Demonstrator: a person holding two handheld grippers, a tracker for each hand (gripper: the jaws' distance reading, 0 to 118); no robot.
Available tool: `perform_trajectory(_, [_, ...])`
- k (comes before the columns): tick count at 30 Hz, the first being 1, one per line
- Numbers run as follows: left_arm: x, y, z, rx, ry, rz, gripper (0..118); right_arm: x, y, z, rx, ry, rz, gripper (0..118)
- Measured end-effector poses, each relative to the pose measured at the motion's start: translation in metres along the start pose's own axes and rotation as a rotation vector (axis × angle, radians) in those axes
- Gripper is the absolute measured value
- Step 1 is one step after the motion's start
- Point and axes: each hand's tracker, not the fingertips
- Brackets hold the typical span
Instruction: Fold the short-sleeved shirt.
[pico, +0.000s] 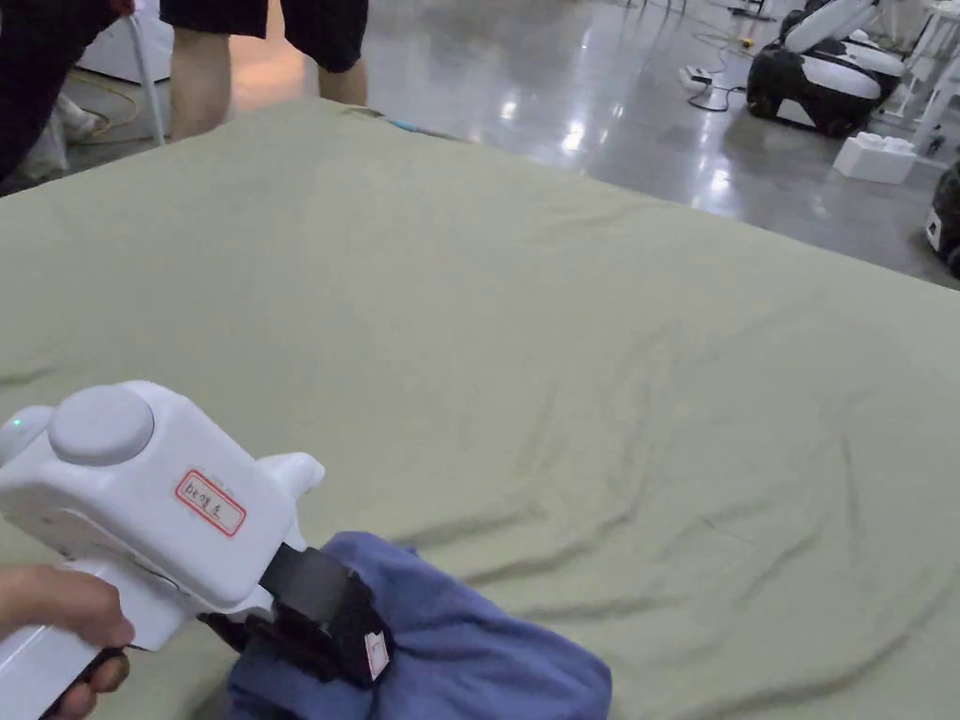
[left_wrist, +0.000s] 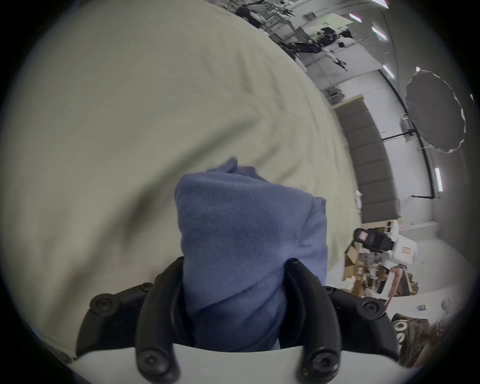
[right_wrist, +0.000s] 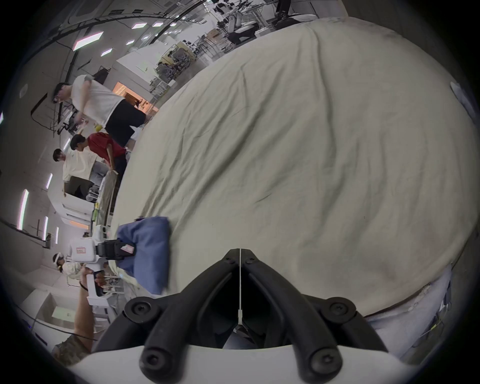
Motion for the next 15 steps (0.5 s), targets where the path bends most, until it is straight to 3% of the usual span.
perform_trajectory(6, [-0.087, -0.014, -0.024, 0.049, 0.187, 0.05, 52, -0.038, 0.001, -0.02, -0.062, -0.024, 0.065, 3])
perform_trajectory(15, [-0.167, -0.022, -0.05, 0.079, 0.376, 0.14, 52, -0.09, 0.002, -0.053, -0.168, 0.0, 0.188, 3])
